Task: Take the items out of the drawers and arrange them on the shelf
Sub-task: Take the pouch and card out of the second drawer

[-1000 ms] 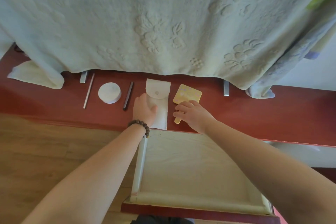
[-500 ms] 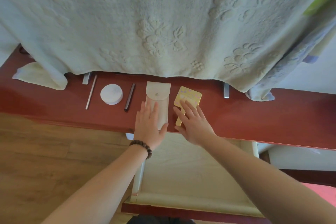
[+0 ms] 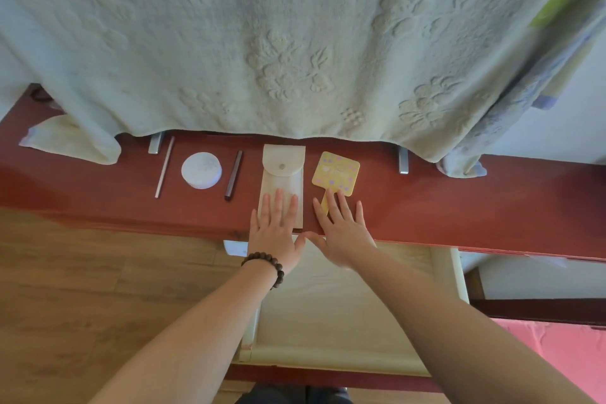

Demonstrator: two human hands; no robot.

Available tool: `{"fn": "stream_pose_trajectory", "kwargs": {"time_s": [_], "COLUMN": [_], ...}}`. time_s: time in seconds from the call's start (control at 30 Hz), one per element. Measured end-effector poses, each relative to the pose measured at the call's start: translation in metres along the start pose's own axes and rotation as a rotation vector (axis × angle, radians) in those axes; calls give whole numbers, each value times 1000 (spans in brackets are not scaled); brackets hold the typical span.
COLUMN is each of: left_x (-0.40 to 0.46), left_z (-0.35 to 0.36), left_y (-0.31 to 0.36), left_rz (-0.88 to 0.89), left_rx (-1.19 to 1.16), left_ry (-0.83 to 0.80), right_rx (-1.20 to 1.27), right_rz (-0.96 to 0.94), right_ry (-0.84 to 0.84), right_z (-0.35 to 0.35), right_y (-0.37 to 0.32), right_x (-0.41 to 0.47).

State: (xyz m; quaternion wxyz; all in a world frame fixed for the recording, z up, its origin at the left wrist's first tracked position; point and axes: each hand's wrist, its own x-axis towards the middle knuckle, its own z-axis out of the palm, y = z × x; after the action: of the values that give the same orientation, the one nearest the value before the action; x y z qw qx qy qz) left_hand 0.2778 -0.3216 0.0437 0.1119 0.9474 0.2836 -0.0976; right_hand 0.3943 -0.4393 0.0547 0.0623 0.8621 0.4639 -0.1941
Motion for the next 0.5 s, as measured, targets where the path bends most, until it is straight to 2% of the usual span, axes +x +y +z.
{"fn": "stream_pose_trajectory", "kwargs": {"time_s": [0.13,0.23,0.5], "left_x": [0,-4,-87], "left_z": [-2,-10,-20], "left_y": [-1,-3,25], "left_rz": [15,22,-13], "left_rx": [-38,-82,-258], "left_ry": [16,53,163], "right_rx": [70,191,293], "right_rz": [49,95,155], "right_ry": [-5,78,192], "right_z": [-8,-10,19], "right_y": [-4,-8,-8], "right_x": [-1,-14,-120]}}
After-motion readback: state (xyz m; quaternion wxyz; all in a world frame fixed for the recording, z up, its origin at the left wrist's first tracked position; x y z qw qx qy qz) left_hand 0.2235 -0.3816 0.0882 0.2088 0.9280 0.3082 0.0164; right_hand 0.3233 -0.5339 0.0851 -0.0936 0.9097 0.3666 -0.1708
